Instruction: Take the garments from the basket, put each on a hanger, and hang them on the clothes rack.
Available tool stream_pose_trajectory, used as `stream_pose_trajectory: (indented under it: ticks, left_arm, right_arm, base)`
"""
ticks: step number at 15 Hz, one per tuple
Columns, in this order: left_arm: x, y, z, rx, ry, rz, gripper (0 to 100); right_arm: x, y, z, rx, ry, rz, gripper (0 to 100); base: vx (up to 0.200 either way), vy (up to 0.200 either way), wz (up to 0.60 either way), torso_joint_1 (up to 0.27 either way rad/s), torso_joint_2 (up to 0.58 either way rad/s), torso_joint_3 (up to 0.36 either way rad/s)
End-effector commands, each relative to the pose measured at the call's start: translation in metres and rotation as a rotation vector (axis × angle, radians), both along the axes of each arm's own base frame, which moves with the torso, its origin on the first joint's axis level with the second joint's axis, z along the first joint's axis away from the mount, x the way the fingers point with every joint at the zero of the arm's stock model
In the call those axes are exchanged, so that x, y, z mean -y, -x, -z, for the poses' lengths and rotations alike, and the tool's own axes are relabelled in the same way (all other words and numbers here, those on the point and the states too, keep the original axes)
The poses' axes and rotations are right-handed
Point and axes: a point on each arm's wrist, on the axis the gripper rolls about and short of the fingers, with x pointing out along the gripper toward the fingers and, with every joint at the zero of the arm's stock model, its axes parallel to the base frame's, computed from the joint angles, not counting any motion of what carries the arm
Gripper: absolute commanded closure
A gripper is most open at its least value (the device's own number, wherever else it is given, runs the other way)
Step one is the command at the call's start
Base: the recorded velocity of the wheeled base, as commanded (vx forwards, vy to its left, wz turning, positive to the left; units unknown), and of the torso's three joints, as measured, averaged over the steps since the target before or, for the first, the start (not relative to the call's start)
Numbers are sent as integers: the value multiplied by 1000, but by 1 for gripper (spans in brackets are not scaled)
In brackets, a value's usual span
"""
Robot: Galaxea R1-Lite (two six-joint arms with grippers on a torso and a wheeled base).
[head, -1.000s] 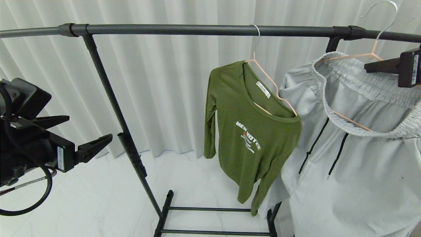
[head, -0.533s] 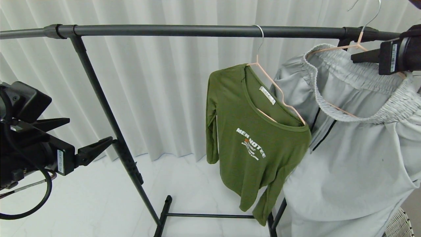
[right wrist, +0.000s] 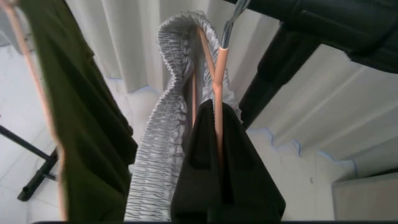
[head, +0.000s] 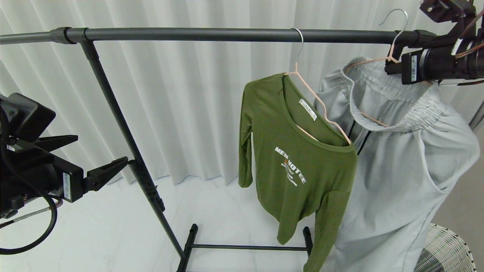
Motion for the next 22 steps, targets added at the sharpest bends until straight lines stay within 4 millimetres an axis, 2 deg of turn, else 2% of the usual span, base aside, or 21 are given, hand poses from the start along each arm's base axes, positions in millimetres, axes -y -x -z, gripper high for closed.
stream_pose_trajectory:
  ticks: [1, 7, 13, 14, 16, 18, 19, 22]
  left_arm:
    - [2, 1, -1, 3, 0, 10, 0]
    - [2, 1, 0, 0, 0, 14, 0]
    - [6, 2, 1, 0, 0, 33, 0]
    - [6, 2, 1, 0, 0, 33, 0]
    - [6, 2, 1, -2, 1, 32, 0]
    - [5, 2, 1, -2, 4, 30, 0]
    - [5, 4, 2, -2, 4, 30, 0]
    - [5, 17, 9, -5, 7, 29, 0]
  right_arm:
    - [-5, -18, 8, -21, 6, 0, 100]
    - [-6, -29, 15, -37, 17, 37, 100]
    - [-6, -30, 15, -46, -4, 43, 100]
    - [-6, -30, 15, -46, -5, 41, 0]
    - [-6, -29, 15, -43, -5, 46, 0]
    - [-3, -18, 6, -10, -14, 47, 0]
    - [-1, -9, 1, 3, -18, 45, 0]
    - [12, 41, -10, 41, -26, 41, 0]
  base:
    - [0, 0, 0, 0, 0, 0]
    - [0, 0, 0, 0, 0, 0]
    - [0, 0, 0, 0, 0, 0]
    - [0, 0, 0, 0, 0, 0]
    - [0, 0, 0, 0, 0, 0]
    - [0, 0, 0, 0, 0, 0]
    - [0, 0, 0, 0, 0, 0]
    - [0, 0, 0, 0, 0, 0]
